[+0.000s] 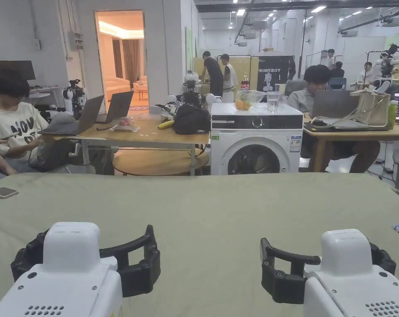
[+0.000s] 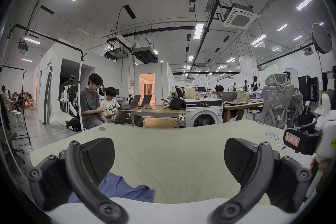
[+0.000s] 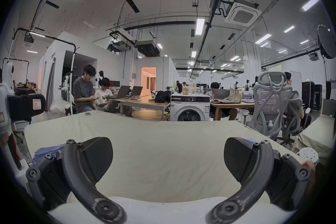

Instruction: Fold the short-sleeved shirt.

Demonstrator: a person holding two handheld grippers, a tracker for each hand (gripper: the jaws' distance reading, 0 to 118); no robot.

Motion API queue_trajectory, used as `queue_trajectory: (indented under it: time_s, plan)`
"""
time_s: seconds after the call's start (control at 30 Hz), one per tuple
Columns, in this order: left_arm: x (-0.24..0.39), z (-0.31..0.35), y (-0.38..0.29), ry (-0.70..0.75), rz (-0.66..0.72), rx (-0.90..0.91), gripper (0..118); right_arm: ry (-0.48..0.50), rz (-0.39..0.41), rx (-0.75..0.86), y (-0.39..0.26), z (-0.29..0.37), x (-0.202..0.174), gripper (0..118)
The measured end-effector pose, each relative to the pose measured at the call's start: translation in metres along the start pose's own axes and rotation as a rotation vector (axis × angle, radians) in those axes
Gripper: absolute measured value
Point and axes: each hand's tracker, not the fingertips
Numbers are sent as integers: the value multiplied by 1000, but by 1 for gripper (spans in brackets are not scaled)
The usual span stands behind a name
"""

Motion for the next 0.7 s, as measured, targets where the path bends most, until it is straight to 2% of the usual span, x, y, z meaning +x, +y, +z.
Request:
queue_trajectory:
  time_s: [0.7]
  plan:
    - [5,1,0,-9,-38,-2,118,18,-58,3,3,2,3,118]
